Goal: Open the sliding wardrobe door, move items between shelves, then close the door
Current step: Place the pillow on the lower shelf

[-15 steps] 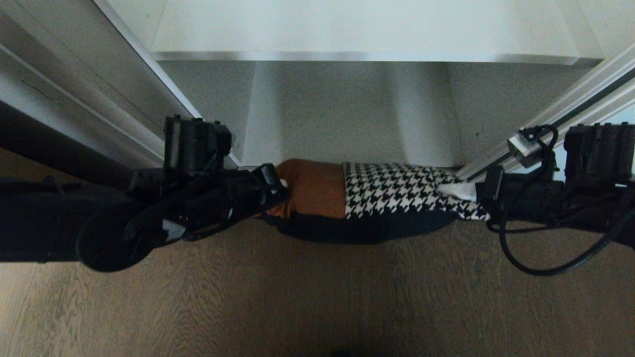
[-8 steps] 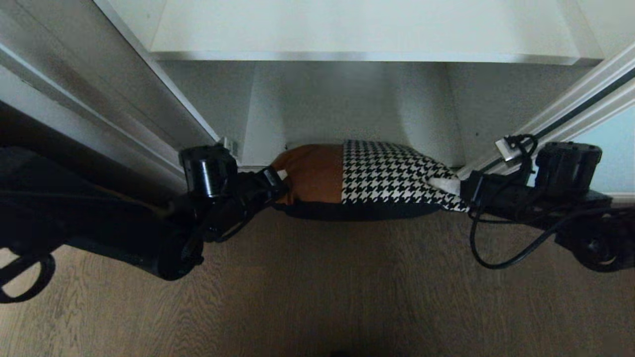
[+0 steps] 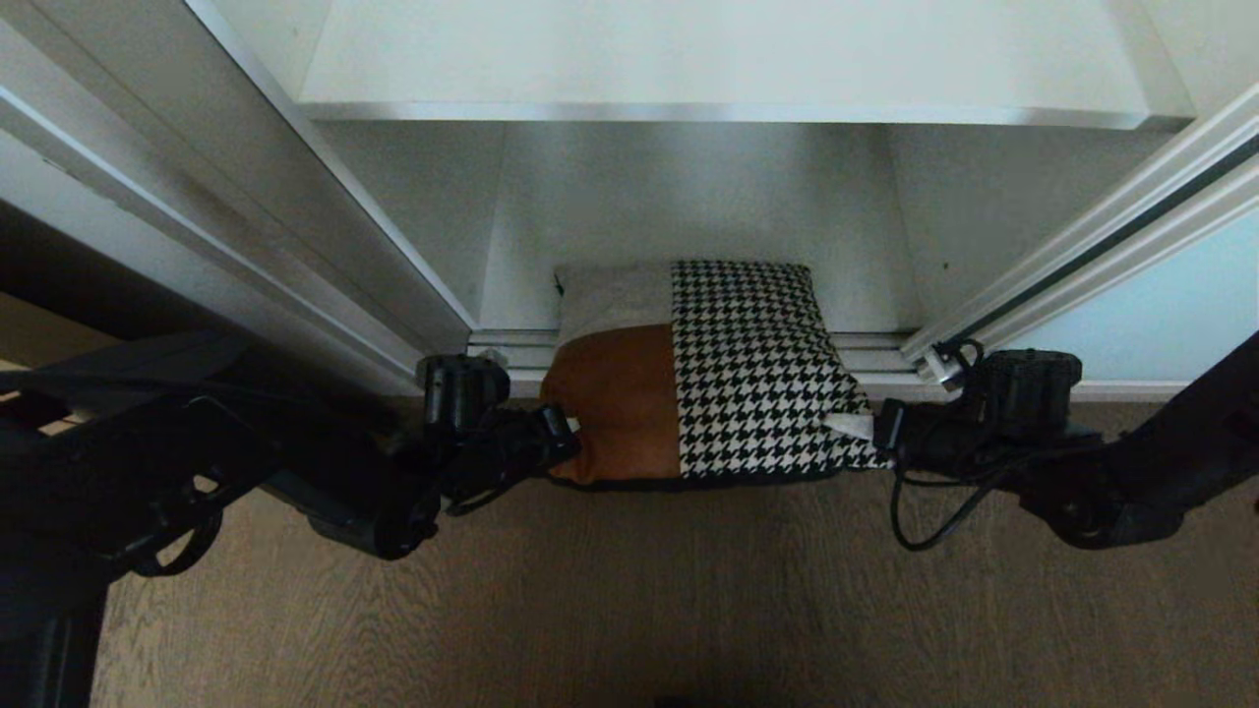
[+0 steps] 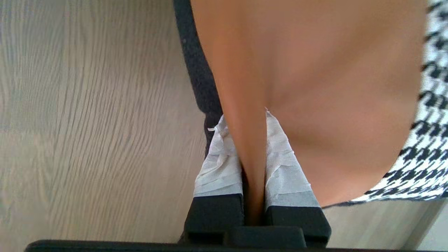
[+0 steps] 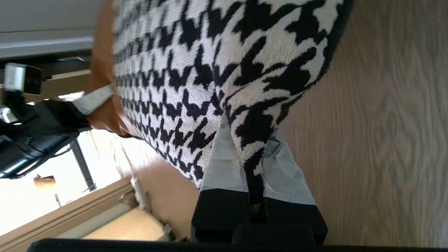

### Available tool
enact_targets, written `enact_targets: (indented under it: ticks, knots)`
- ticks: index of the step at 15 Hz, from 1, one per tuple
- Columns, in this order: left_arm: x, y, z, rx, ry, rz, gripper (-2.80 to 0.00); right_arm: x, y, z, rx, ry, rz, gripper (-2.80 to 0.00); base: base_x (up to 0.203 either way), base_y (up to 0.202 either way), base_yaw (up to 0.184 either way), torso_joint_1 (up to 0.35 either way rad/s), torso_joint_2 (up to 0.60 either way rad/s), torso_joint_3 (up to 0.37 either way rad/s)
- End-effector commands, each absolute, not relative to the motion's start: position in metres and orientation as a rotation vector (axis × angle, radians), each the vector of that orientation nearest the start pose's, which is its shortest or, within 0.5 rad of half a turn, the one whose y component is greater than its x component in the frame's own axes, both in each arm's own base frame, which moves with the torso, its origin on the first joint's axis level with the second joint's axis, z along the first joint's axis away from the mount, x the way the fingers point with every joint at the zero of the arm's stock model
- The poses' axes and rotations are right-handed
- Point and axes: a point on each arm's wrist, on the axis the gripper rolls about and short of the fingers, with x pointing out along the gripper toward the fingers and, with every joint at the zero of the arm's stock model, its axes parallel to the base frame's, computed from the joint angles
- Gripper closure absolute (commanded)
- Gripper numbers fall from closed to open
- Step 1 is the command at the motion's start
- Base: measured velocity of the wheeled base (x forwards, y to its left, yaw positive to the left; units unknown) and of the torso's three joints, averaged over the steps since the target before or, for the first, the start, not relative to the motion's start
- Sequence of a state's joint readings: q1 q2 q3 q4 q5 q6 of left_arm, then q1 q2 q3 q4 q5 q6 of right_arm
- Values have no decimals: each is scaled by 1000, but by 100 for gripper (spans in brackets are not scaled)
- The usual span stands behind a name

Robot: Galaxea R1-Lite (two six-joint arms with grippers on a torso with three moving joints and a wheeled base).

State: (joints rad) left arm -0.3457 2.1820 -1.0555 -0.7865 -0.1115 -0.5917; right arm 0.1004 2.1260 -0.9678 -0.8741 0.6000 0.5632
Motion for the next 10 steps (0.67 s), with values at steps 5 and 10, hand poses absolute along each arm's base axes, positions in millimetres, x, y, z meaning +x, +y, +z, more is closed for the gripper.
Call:
enact_targets:
  ticks: [5,10]
  knots:
    - [412,-147,72,-513,657,-261,0,410,48,99,634,570,555,0,0,0,0,0,0,0]
    - [450,-148,66,-529,614,-243,0,436,42,102,631,538,546,0,0,0,0,0,0,0]
